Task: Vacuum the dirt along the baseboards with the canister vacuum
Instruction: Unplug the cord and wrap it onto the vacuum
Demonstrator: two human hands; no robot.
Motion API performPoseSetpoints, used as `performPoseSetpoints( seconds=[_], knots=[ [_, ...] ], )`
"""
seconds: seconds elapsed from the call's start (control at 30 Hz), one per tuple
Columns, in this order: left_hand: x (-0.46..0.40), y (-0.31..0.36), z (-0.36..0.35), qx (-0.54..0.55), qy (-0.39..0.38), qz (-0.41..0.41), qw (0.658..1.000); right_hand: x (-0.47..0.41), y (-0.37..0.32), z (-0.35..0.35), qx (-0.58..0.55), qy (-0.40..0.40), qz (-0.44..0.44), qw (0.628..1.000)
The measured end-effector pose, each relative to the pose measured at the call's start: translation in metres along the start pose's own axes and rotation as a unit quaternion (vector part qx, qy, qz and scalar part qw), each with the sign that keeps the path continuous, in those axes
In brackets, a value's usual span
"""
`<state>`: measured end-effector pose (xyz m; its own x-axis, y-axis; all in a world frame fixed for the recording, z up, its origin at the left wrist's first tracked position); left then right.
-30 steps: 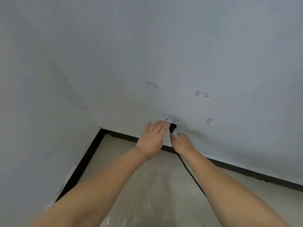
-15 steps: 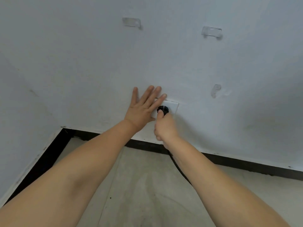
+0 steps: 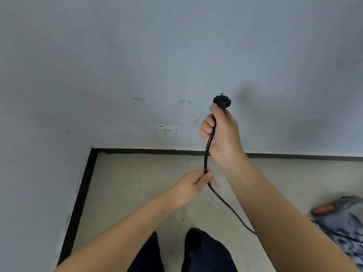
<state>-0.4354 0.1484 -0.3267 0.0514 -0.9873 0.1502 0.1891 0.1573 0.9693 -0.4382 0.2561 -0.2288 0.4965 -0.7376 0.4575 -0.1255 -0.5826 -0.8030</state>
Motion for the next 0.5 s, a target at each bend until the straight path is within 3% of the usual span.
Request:
performPoseSetpoints(
  seconds=[0.13, 0.23, 0.3, 0.4, 0.43, 0.5],
  knots=[
    [0.002, 0.118, -0.006, -0.117, -0.066, -0.061, 0.989, 0.073, -0.112, 0.062, 0.222, 0.138, 0.028, 0.965],
    [-0.014, 0.202, -0.002, -0.188, -0.091, -0.102, 0.972, 0.126, -0.183, 0.096, 0.419, 0.221, 0.092, 0.876],
    [-0.026, 0.258, -0.002, -0.216, -0.098, -0.139, 0.961, 0.155, -0.218, 0.095, 0.522, 0.173, 0.16, 0.82],
    [-0.041, 0.328, -0.007, -0.249, -0.111, -0.212, 0.938, 0.182, -0.234, 0.103, 0.626, 0.059, 0.118, 0.769],
    [-0.044, 0.346, -0.01, -0.263, -0.121, -0.23, 0.929, 0.194, -0.243, 0.111, 0.637, 0.068, 0.097, 0.762],
    [-0.053, 0.374, -0.021, -0.26, -0.143, -0.244, 0.923, 0.224, -0.27, 0.134, 0.605, 0.126, 0.08, 0.782]
  ],
)
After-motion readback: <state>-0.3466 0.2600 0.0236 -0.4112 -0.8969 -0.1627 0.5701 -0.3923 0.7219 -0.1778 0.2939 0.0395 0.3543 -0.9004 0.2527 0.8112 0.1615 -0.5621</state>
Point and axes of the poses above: each hand's wrist, its own x-axis away from the middle knuckle, its own z-axis out of the back of the hand, y = z × x, the point moved 7 cm from there along -x, towards the middle knuckle, and after that the axes turned 8 degrees about -z, right-handed, at the moved point
